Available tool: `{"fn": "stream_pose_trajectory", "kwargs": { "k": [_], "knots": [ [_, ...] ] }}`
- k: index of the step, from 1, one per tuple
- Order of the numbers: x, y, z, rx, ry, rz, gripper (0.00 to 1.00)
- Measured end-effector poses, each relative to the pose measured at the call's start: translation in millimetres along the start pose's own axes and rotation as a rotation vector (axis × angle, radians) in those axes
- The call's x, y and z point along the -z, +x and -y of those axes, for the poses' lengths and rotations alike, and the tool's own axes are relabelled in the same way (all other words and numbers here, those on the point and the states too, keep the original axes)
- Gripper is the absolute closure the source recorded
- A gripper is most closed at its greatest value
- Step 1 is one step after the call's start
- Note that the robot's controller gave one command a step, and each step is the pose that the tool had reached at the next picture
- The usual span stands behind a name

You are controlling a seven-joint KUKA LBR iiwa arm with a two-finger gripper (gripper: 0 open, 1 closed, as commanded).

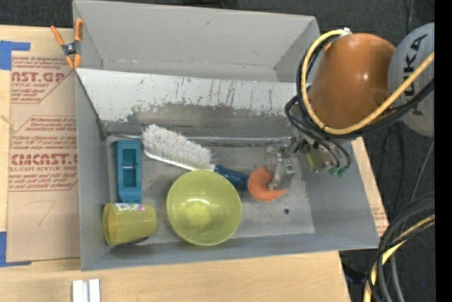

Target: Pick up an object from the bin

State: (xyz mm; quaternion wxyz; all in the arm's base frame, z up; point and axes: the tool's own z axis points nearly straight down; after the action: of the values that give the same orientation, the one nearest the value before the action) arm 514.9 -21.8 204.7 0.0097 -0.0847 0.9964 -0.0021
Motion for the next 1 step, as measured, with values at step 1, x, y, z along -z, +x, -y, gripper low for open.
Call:
{"fn": "stream_pose_trajectory", "kwargs": {
  "k": [1],
  "knots": [
    [-74.2,18.7,-8.8,-0.045,-0.002,-0.002,1.0]
  ]
}}
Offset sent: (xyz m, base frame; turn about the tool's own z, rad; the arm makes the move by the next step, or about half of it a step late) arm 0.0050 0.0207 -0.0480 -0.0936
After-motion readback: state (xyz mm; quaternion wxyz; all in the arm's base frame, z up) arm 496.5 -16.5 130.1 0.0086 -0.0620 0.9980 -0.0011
